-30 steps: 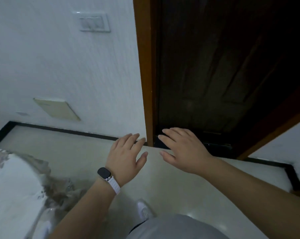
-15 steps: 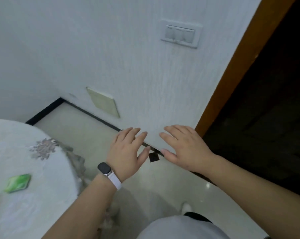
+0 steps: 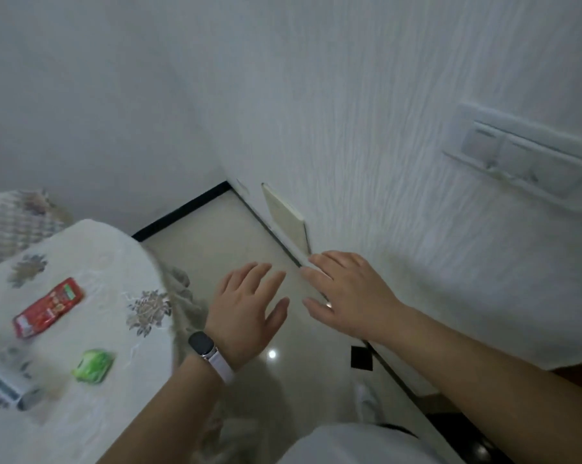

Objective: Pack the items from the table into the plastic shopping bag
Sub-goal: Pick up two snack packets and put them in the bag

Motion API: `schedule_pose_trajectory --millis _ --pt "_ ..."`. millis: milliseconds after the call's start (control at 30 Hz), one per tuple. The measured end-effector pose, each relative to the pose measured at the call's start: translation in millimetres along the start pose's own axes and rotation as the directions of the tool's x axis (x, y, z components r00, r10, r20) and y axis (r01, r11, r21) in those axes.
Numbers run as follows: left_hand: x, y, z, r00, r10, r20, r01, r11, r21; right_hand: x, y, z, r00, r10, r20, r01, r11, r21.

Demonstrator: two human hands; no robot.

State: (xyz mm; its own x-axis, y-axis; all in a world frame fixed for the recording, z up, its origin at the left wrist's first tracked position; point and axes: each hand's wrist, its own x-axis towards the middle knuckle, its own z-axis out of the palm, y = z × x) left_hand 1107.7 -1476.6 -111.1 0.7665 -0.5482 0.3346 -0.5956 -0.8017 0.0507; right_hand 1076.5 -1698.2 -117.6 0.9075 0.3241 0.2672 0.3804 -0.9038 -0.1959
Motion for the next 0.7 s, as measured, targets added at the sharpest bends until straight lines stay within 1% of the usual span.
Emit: schedule_pose_trajectory --millis 133,233,333,467,600,700 --pt "31 -17 1 0.988 -0.152 0.02 0.151 0.987 0.048 59 33 5 0.993 -0.12 0.018 0.119 0.992 0.046" --pt "28 -29 -3 0.963 -0.27 0.026 0.267 0.96 0.089 94 34 16 0.978 -0.205 0.035 0.201 0.974 0.1" --pt "18 -48 -10 0.927 -0.373 0.026 0.368 0.922 0.122 127 21 26 0.955 -0.295 0.034 0.289 0.95 0.114" --pt "-3 -83 -12 0.859 -0.511 0.014 0.506 0.854 0.12 174 -5 44 0.913 -0.404 0.054 0.393 0.909 0.139" --pt "-22 -121 -3 0.804 -0.593 -0.052 0.595 0.798 0.098 217 -38 62 0.854 -0.51 0.105 0.491 0.855 0.168" --pt "-28 -154 5 0.765 -0.639 -0.08 0.644 0.761 0.077 248 -63 73 0.826 -0.545 0.14 0.523 0.836 0.169"
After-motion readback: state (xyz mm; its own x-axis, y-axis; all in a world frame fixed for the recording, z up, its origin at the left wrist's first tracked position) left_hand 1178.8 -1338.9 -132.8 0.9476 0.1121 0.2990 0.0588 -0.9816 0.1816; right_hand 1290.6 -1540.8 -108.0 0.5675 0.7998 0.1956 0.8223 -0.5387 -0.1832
